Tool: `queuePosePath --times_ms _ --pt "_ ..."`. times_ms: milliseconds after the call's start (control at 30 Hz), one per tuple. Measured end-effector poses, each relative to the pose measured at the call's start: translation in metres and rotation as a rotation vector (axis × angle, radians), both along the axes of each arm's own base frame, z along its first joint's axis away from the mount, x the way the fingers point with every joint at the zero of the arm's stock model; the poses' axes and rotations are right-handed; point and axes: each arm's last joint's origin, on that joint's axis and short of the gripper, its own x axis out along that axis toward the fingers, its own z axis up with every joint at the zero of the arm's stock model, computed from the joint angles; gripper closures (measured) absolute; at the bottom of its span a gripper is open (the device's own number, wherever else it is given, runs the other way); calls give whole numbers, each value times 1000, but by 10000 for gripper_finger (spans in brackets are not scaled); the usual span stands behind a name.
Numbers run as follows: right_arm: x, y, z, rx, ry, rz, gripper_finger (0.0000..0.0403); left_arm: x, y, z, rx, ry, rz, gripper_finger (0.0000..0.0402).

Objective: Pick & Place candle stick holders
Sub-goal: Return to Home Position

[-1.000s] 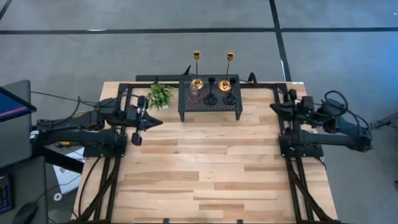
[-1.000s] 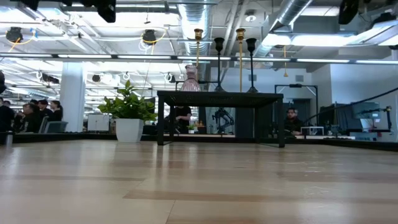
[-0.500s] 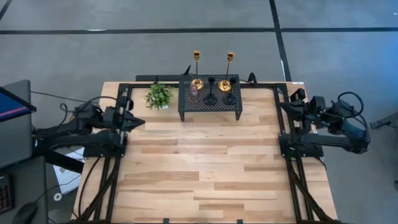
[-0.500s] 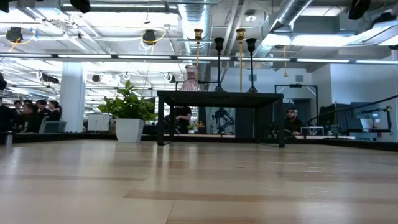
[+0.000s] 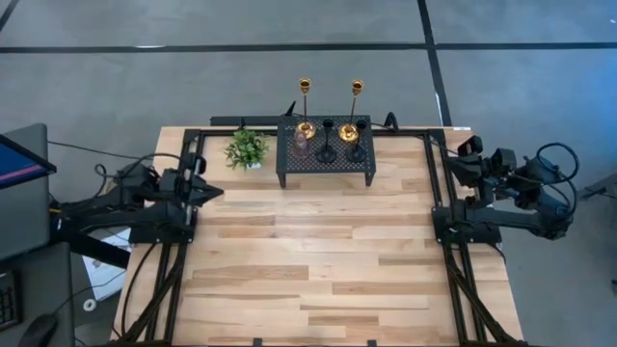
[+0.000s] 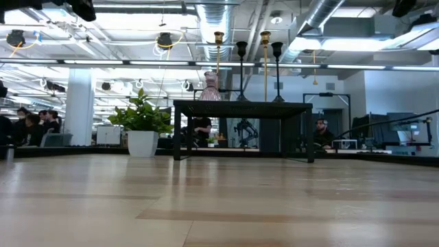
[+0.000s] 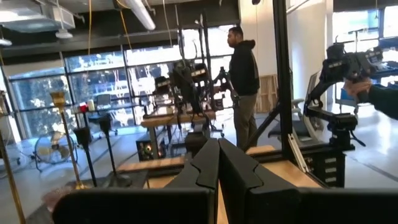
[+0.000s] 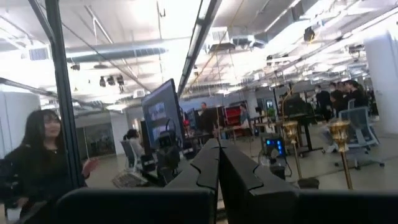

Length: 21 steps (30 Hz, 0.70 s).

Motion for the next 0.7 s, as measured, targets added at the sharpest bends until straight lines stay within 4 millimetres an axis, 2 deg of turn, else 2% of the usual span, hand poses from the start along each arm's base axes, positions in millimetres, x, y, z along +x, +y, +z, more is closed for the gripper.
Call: queuePosePath --times_ms 267,700 --pt "-1 0 -1 -14 31 -7 403 8 1 -13 -6 42 0 396" --pt "1 0 -7 -6 100 -6 403 24 3 -47 -52 122 -17 396"
